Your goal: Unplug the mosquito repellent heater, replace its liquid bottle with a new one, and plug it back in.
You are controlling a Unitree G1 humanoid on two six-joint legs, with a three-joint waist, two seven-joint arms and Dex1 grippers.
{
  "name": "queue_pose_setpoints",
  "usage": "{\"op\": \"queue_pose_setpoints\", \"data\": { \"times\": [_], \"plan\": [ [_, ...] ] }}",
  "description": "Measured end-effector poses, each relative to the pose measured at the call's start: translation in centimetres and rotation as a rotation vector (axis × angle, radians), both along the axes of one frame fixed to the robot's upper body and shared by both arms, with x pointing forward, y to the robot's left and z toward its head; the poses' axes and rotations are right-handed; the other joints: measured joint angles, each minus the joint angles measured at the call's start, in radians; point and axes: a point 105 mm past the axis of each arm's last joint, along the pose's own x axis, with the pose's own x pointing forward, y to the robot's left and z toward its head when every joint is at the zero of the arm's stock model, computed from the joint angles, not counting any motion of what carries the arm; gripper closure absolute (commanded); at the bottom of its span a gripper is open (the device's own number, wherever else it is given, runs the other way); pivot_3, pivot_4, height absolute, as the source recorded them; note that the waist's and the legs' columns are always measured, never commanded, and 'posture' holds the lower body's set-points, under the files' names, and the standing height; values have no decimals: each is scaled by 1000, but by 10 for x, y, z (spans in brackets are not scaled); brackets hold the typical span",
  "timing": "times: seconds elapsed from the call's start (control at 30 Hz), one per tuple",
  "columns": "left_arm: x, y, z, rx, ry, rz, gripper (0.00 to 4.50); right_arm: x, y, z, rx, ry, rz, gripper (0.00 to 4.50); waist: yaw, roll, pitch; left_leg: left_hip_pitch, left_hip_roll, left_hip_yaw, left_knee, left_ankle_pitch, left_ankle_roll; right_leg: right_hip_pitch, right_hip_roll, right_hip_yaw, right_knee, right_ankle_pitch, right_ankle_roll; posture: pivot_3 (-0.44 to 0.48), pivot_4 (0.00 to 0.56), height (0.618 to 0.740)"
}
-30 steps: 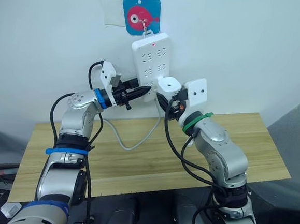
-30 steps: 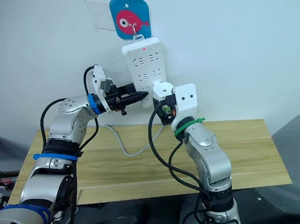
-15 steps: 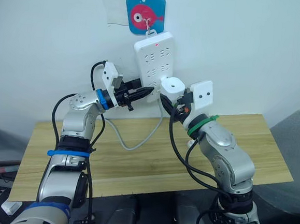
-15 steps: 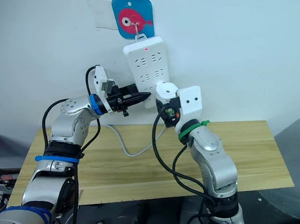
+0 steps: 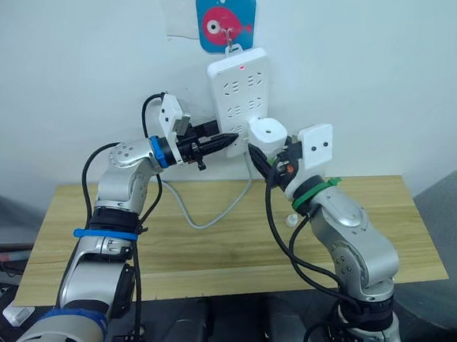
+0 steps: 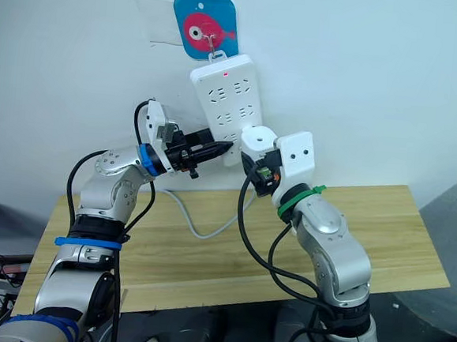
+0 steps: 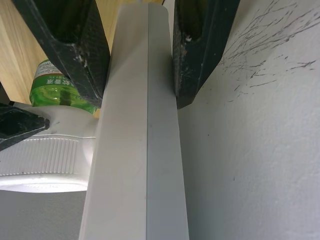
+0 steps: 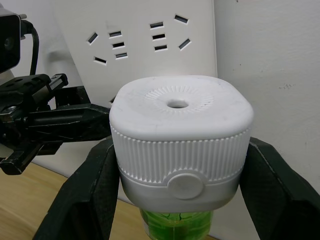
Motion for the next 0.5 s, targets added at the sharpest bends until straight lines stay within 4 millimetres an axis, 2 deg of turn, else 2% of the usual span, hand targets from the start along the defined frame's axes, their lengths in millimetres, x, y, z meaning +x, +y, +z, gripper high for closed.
{"op": "queue_pose_setpoints", "data": {
  "times": [0.07, 0.3, 0.5],
  "plan": [
    [0, -1, -1, 0, 3, -3, 3196, -1, -3, 8, 10, -30, -8, 23, 0, 0, 0, 0, 0, -1, 0, 0, 0, 1, 0, -1, -1, 0, 0, -70, 234, 740],
    [0, -2, -1, 3, 4, -10, 3196, -2, -7, 10, 8, -42, -13, 23, 2, 0, 0, 0, 0, -1, 0, 0, 0, 2, 0, -1, -4, 0, 0, -84, 238, 740],
    [2, -2, -1, 6, 12, -19, 3196, -19, -22, 8, -24, -41, 42, 23, 3, 0, 0, 0, 0, -1, 0, -1, 1, 3, 0, -2, -5, 0, 0, -94, 242, 740]
  ]
}}
